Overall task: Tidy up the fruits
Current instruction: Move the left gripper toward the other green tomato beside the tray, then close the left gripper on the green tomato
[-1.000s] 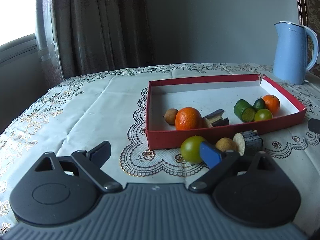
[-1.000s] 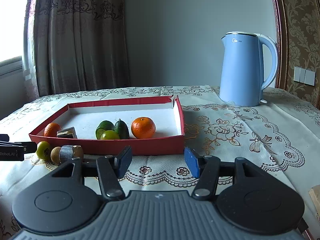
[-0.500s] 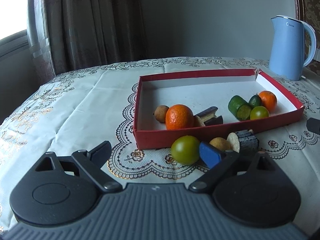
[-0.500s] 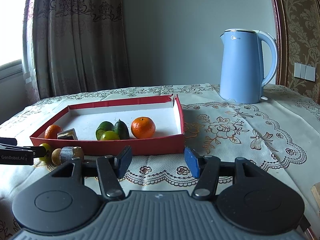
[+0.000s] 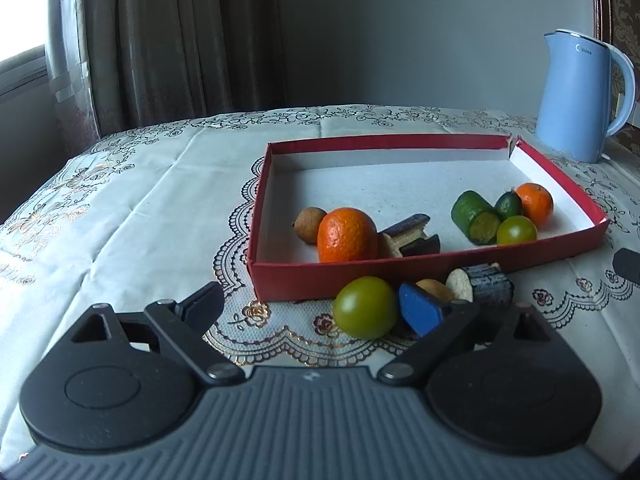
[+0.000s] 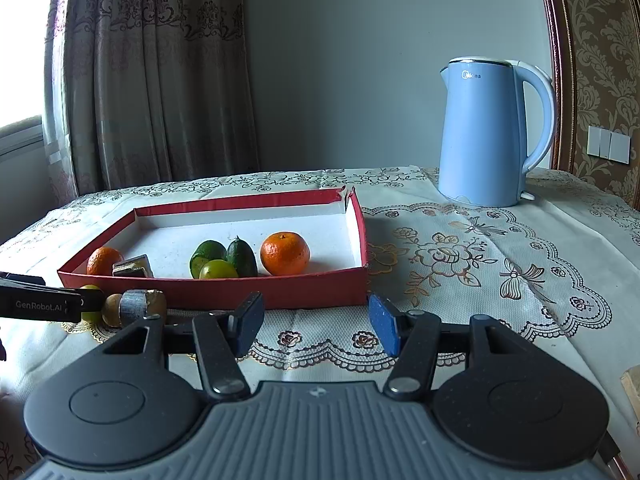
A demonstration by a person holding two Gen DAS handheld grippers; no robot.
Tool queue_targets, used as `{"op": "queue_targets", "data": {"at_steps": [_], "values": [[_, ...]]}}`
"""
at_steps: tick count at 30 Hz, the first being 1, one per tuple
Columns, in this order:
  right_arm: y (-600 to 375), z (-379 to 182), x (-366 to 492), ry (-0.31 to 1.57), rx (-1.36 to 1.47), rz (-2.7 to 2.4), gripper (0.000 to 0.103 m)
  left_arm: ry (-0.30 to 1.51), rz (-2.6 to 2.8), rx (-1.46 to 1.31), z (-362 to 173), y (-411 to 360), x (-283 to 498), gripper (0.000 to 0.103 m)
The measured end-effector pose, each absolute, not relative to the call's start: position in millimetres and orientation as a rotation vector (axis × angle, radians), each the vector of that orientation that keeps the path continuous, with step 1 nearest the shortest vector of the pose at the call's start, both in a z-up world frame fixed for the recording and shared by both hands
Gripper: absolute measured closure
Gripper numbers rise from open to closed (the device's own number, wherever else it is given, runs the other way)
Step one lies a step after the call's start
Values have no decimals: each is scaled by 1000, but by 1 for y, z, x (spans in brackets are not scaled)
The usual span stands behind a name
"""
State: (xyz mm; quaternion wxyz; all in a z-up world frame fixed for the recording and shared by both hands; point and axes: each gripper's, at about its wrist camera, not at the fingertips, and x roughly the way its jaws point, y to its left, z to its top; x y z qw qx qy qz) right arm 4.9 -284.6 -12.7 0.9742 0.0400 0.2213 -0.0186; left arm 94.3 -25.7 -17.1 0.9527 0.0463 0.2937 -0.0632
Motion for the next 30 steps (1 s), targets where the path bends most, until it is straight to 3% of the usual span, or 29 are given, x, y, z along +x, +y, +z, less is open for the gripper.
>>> {"op": "queue_targets", "data": {"at_steps": [11,26,30], "values": [[-285,-13,5,449,79,-38,46,617,-144,63,-21,-26,102,13],[-285,-14,5,452,71,-51,46,596,-211,55,-20,-29,95,40],[-284,-14,6,456,69,-54,46,610,-261,38,-21,-29,94,65]]}}
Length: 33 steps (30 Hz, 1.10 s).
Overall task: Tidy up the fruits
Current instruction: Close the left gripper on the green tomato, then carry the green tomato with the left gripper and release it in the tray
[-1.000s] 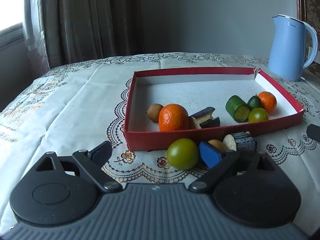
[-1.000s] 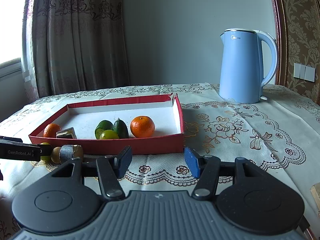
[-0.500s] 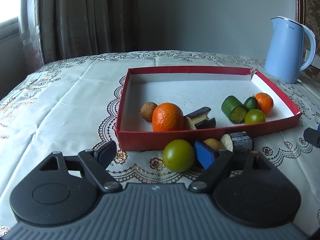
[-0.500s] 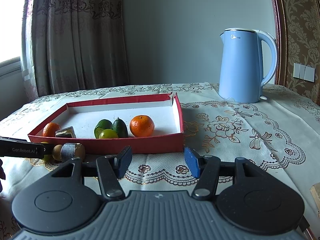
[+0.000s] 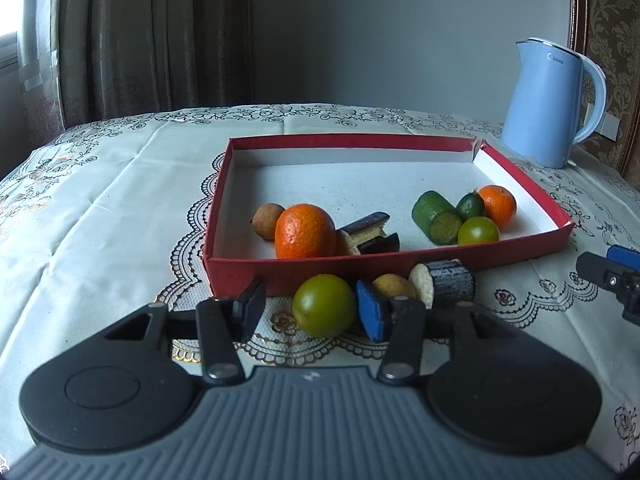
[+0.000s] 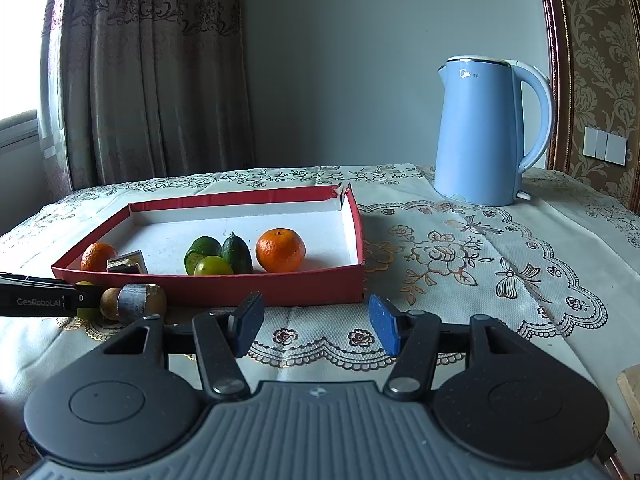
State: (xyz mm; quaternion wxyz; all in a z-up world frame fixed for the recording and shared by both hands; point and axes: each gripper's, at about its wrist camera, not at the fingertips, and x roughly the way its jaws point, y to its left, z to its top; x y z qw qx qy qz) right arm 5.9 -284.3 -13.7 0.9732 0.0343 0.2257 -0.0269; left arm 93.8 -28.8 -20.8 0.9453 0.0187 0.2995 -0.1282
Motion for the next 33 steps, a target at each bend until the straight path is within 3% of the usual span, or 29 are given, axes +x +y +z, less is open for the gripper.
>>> {"op": "queue_targets", "data": {"at_steps": [10,33], "values": [[-283,-14,6,460,60,-65,46,608,-260,30,-21,-27,91,73],[-273,-21,22,562,5,-66,46,438,-133,83,13,-5,54,73]]}}
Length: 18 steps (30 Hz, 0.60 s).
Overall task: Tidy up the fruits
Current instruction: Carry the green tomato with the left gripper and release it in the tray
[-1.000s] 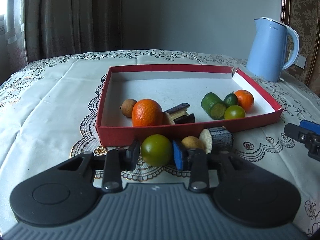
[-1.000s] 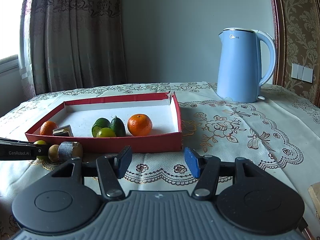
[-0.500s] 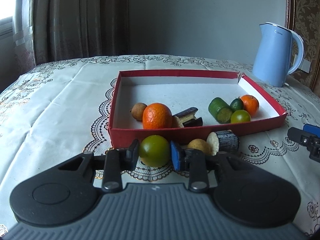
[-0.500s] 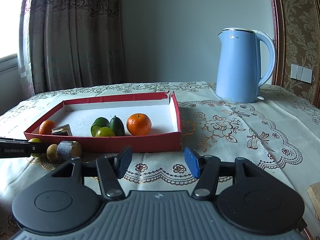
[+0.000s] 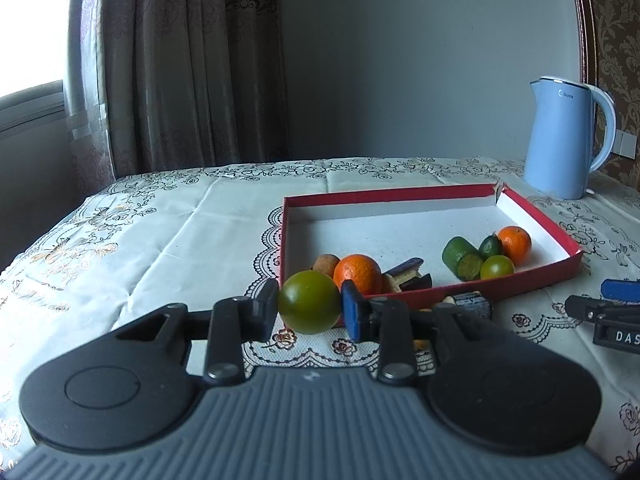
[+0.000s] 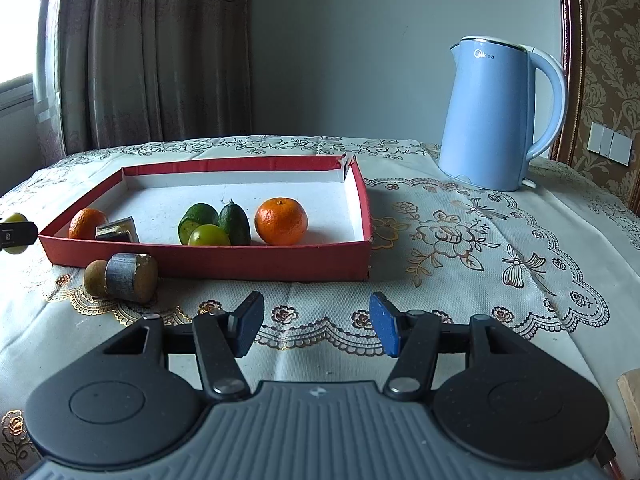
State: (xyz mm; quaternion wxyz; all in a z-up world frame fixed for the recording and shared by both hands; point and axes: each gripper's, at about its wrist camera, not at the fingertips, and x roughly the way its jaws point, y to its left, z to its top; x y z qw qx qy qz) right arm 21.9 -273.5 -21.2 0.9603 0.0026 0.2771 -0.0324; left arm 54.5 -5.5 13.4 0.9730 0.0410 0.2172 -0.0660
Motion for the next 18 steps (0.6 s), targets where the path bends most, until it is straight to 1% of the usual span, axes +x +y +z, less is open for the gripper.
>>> {"op": "queue_targets", "data": {"at_steps": [8,18], "values": [[-272,-24,27,599,-4,-61,46,412,-97,99,28,-6,62,73],[-273,-24,26,600,-1,-57,46,425,-74,104,33,-17,96,73]]}}
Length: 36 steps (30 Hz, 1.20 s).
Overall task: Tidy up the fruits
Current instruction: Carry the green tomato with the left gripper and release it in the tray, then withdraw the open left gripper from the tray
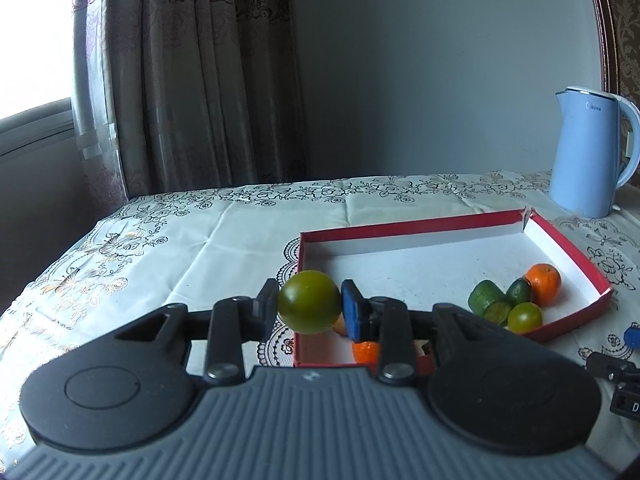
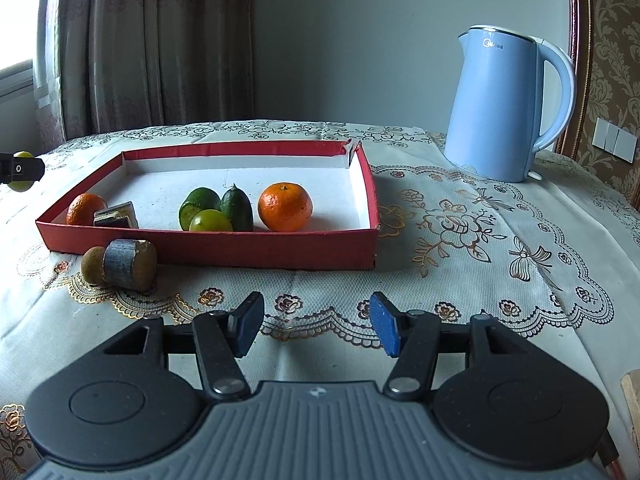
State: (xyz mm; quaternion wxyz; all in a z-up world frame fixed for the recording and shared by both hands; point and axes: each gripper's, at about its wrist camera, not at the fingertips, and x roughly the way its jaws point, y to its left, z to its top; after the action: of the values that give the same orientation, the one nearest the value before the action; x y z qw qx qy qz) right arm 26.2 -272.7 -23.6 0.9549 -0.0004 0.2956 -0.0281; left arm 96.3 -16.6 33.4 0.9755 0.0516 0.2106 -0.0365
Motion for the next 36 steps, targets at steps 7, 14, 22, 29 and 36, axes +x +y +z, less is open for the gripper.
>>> {"op": "queue_targets", "data": {"at_steps": [7,14,22,29,36], "values": [[-274,-24,27,601,8,-47,46,467,-71,92,29,-27,130,73],[-276,-23,27,597,22,-40,46,517,-64,94,18,-36,160,73],[-279,-23,25,592,48,-34,46,580,-37,104,1,-40,184,71],[-282,-23,26,590,65,-32,46,541,-33,140,3,-47,174,36],[-282,-22,24,583,69,-35,46,449,-27,169,21,-33,120,15]]}}
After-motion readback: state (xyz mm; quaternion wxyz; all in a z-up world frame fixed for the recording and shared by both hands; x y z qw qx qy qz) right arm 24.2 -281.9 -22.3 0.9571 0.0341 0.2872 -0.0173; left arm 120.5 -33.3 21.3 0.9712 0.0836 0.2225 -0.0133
